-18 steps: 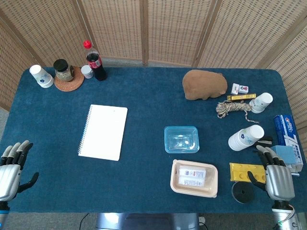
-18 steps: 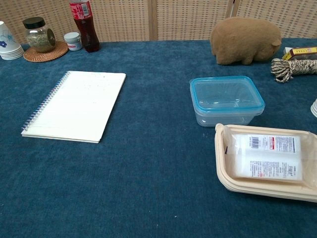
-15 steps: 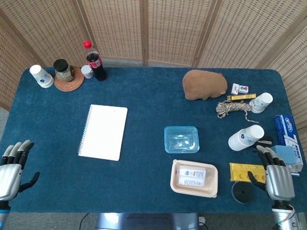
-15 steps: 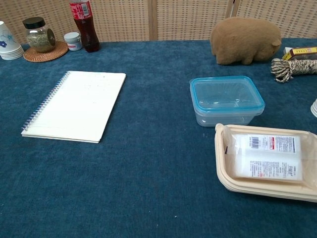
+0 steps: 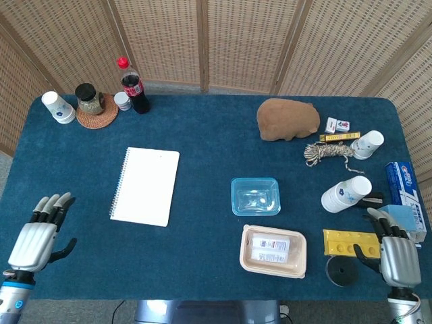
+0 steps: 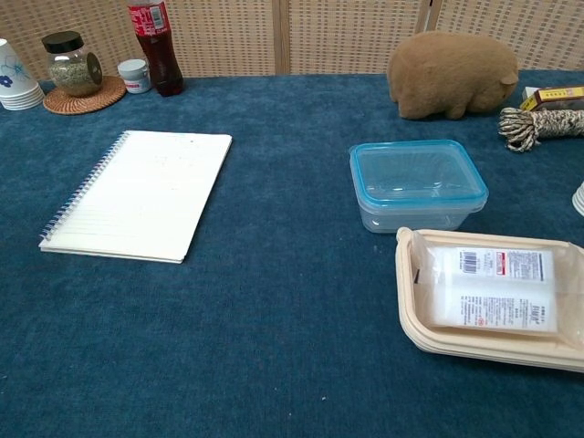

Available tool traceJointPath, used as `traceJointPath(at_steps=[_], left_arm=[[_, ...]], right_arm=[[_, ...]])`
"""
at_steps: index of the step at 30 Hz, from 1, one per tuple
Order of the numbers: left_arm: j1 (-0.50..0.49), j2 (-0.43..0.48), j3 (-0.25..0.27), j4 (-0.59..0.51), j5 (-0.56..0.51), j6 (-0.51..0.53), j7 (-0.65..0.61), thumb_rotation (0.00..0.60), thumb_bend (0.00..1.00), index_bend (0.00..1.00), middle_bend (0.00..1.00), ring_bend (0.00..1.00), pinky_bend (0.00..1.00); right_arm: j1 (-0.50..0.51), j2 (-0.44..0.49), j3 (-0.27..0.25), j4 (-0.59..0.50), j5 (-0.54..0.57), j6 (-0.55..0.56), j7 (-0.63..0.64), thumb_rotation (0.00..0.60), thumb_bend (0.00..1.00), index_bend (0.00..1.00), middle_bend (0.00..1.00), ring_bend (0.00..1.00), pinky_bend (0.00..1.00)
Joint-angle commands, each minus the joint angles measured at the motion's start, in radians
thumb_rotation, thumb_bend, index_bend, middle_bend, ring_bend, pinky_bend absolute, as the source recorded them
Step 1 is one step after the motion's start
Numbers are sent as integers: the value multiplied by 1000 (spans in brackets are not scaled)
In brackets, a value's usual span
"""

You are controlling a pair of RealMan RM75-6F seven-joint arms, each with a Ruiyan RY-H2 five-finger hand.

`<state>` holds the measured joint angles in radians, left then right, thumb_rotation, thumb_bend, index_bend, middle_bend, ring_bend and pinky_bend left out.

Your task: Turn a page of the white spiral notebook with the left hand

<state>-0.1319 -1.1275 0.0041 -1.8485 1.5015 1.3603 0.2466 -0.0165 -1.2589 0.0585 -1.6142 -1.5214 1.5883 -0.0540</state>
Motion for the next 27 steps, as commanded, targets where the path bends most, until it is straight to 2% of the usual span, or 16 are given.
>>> traceJointPath(at_steps=[1, 4, 9, 13, 27], left_arm=[[-81, -62, -38, 4, -34, -100, 60, 600, 298, 5, 53, 0, 0], [-144, -121, -60, 21, -61, -179, 98, 600, 298, 5, 51, 0, 0], [-195, -177, -75, 47, -86, -233, 155, 600, 299, 4, 49, 0, 0], [-253, -254, -89, 79, -120, -292, 211, 600, 298, 2, 46, 0, 0], [-314, -402, -97, 173, -249, -316, 299, 600, 298, 0, 20, 0, 0]], right_arm=[[-9, 0, -3, 7, 1, 10, 11, 600, 287, 241, 225, 167, 268], [-24, 5, -6, 14, 7, 25, 22, 600, 288, 242, 224, 167, 269], [-35, 10, -5, 20, 14, 37, 34, 600, 287, 242, 224, 167, 269], [-49, 13, -4, 33, 25, 47, 50, 600, 286, 241, 225, 167, 269], [-71, 17, -3, 51, 33, 60, 80, 600, 287, 241, 225, 167, 268]])
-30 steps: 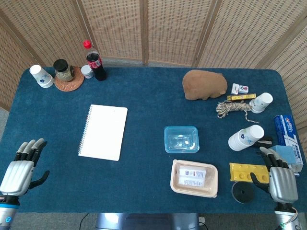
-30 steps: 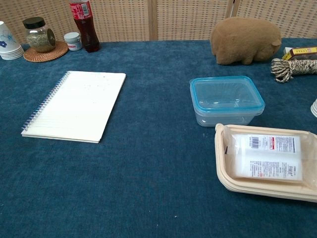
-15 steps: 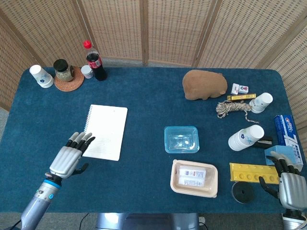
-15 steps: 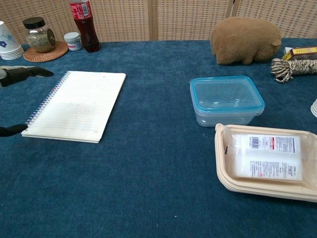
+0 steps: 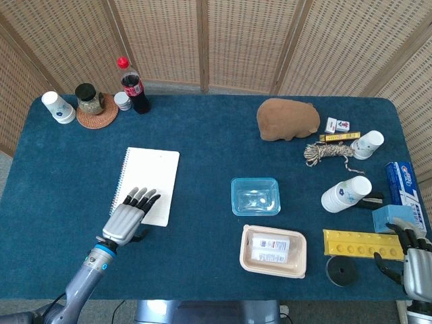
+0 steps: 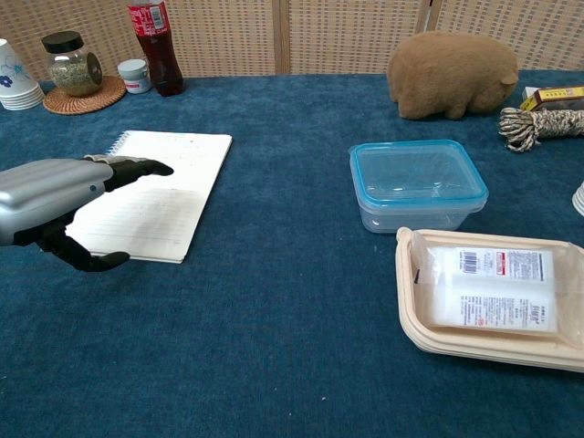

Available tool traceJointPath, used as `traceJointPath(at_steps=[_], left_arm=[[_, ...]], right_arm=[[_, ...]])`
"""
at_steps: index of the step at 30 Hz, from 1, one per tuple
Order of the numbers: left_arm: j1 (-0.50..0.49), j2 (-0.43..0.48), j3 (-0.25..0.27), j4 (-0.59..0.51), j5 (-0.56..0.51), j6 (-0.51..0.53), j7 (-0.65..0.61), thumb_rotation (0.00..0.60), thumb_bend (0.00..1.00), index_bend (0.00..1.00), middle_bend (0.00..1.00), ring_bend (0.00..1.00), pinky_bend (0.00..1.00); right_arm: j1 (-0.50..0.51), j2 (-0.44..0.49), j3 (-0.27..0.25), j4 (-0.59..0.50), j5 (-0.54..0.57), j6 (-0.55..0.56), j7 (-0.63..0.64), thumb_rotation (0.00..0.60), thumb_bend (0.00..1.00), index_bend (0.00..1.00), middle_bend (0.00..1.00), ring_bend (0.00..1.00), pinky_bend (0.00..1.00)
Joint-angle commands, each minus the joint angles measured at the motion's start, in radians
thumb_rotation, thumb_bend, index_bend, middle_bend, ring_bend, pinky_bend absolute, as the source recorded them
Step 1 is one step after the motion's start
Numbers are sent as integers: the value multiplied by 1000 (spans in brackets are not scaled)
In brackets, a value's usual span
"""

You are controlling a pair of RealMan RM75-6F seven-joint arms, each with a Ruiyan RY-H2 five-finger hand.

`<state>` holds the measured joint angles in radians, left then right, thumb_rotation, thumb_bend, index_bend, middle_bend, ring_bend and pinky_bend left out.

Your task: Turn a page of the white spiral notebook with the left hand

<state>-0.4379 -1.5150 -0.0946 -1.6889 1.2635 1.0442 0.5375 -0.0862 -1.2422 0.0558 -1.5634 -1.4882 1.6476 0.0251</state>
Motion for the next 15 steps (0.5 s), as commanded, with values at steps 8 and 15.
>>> traceJointPath(at_steps=[8, 15], left_arm=[[-27, -69, 4, 66, -32, 10, 13, 600, 299, 0, 20, 0, 0], [-44, -109, -1, 105, -58, 15, 11, 600, 299, 0, 21, 0, 0]], right_arm=[[-15, 7, 0, 3, 0, 14, 10, 600, 286, 242, 225, 167, 269], [-28, 11, 0, 7, 3, 23, 19, 600, 287, 242, 225, 167, 269]])
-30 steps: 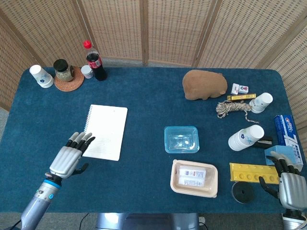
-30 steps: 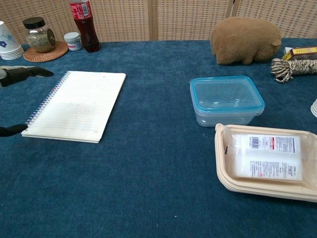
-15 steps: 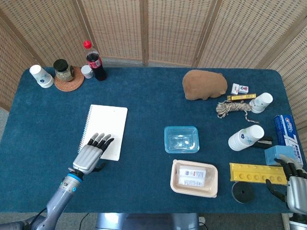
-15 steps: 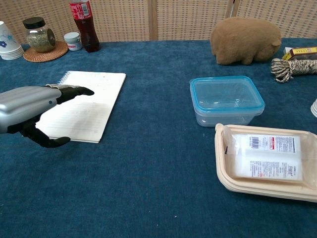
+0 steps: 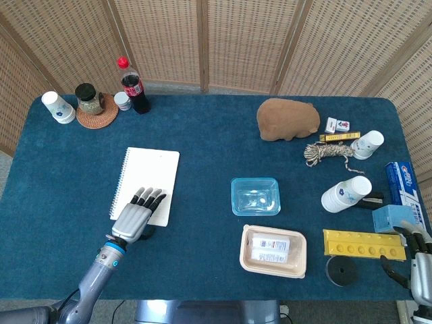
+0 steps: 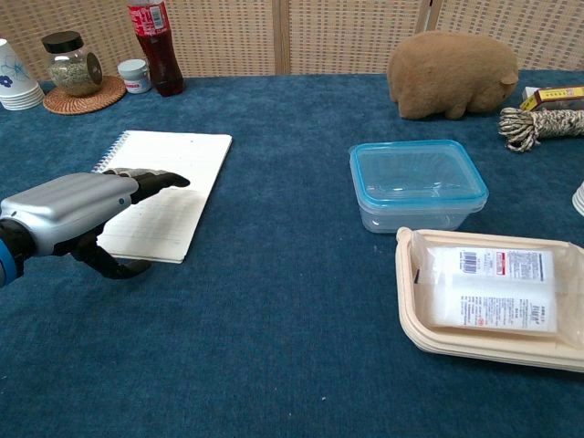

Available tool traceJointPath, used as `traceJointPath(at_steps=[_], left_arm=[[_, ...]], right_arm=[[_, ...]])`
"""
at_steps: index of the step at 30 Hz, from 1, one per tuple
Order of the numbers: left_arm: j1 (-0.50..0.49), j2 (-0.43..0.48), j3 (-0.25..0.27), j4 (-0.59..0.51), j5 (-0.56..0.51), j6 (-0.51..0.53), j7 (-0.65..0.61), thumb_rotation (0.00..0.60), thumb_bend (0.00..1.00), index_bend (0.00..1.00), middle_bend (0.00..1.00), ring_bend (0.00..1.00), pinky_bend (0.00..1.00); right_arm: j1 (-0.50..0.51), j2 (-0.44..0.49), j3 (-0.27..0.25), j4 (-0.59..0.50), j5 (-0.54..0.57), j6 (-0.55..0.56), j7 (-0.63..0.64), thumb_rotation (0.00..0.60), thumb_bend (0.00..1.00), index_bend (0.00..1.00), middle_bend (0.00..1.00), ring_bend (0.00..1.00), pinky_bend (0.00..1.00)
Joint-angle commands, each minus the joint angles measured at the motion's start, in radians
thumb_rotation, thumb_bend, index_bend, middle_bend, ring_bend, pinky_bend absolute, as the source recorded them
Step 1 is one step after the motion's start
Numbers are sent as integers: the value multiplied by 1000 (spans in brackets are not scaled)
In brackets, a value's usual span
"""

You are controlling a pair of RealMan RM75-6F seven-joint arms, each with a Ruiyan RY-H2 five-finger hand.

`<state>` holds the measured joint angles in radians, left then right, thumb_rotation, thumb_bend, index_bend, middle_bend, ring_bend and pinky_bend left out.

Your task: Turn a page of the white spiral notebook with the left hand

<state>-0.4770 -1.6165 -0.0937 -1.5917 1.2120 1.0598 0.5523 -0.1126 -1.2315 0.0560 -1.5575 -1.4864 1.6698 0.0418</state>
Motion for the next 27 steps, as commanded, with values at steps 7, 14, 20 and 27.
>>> traceJointPath(at_steps=[7, 14, 20, 27], left_arm=[[-18, -40, -10, 41, -7, 23, -12, 600, 298, 0, 27, 0, 0], [-23, -69, -20, 70, -10, 46, -32, 600, 299, 0, 36, 0, 0], [-7, -105, -27, 112, 33, 112, -100, 600, 298, 0, 50, 0, 9], [33, -160, -72, 171, 82, 234, -280, 600, 295, 0, 76, 0, 22]], right_arm=[[-8, 1, 3, 8, 6, -1, 9, 600, 287, 242, 225, 167, 269], [-12, 2, 6, 10, 5, 3, 12, 600, 287, 242, 225, 167, 269], [-17, 2, 6, 10, 2, 7, 11, 600, 287, 242, 225, 167, 269], [-23, 4, 7, 6, -7, 20, 11, 600, 287, 242, 224, 167, 269]])
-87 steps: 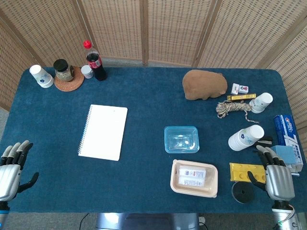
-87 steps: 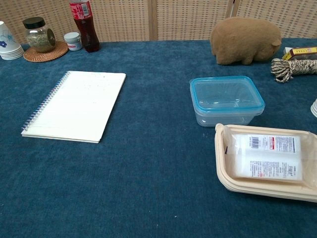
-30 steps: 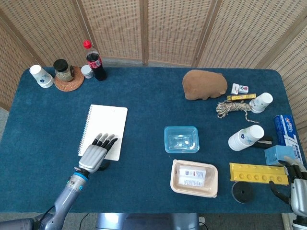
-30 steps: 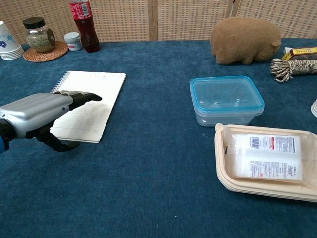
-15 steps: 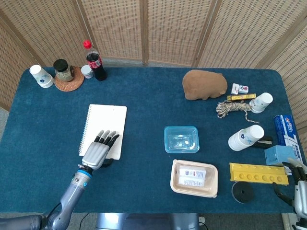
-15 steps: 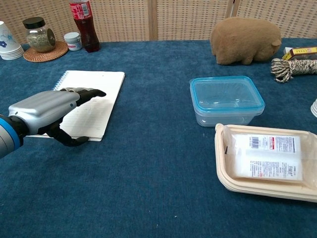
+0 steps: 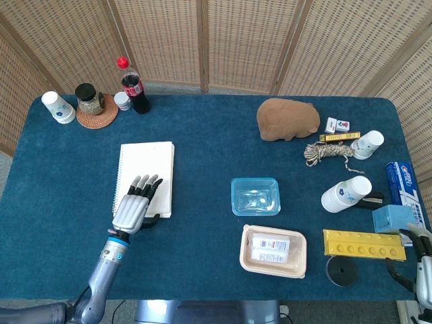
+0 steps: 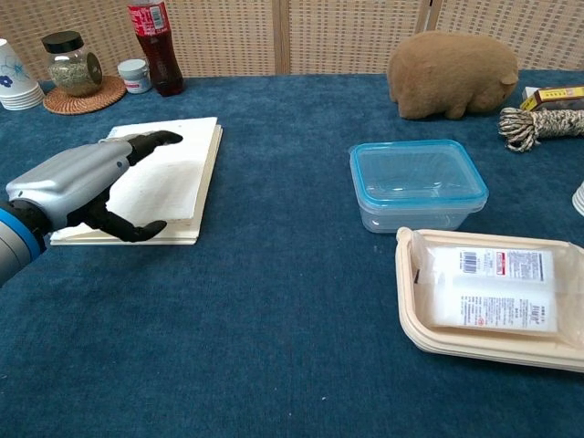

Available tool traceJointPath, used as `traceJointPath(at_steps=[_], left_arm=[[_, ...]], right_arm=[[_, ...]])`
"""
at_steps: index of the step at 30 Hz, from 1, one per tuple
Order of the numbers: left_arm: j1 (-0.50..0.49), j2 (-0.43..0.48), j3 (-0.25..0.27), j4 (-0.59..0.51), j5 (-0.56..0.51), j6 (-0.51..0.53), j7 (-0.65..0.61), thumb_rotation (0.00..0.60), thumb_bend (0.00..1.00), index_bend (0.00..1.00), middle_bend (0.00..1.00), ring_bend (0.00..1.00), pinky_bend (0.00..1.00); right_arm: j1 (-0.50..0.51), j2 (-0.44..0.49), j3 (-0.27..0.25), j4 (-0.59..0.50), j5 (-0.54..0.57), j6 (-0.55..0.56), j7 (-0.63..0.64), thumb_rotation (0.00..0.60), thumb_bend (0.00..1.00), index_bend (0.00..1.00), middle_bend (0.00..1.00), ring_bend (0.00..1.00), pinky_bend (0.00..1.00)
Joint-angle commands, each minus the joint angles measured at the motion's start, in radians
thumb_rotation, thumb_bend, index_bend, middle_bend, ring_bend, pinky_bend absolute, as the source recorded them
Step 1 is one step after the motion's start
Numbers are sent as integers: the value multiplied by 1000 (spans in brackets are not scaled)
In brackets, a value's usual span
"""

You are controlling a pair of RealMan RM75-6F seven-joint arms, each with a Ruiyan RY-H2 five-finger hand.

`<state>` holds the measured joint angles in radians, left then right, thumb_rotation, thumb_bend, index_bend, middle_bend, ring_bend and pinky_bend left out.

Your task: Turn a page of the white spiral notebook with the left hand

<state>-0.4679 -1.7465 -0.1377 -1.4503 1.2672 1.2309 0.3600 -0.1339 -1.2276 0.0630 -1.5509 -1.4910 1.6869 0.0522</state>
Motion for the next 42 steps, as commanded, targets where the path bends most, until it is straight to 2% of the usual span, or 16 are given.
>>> traceJointPath(at_steps=[1, 8, 17, 28, 33, 36, 42], left_arm=[[32, -37, -38, 34, 32, 86, -117, 600, 294, 0, 77, 0, 23], [81, -32, -88, 2, 3, 153, -248, 600, 291, 0, 79, 0, 28], [178, 63, -153, -115, -119, 194, -367, 600, 288, 0, 74, 0, 29], [296, 179, -243, -165, -272, 229, -497, 600, 281, 0, 64, 0, 28], [328, 220, -244, -166, -307, 219, -505, 600, 279, 0, 58, 0, 28], [355, 267, -226, -177, -299, 209, -514, 600, 280, 0, 50, 0, 20], [396, 449, -89, -258, -128, 165, -456, 600, 280, 0, 39, 0, 0]], right_arm=[[-2, -1, 0, 0, -5, 5, 1, 600, 288, 242, 224, 167, 269], [-9, -2, 4, 2, -9, 19, 4, 600, 289, 242, 224, 167, 268], [-14, -1, 8, 3, -19, 34, 11, 600, 285, 241, 225, 167, 269], [-17, 4, 11, -8, -33, 46, 2, 600, 287, 240, 225, 167, 269], [-17, 6, 10, -13, -36, 47, -2, 600, 288, 241, 225, 167, 269], [-16, 7, 10, -17, -41, 46, -8, 600, 287, 240, 225, 167, 269], [-5, 12, 8, -34, -43, 26, -27, 600, 287, 241, 225, 167, 268]])
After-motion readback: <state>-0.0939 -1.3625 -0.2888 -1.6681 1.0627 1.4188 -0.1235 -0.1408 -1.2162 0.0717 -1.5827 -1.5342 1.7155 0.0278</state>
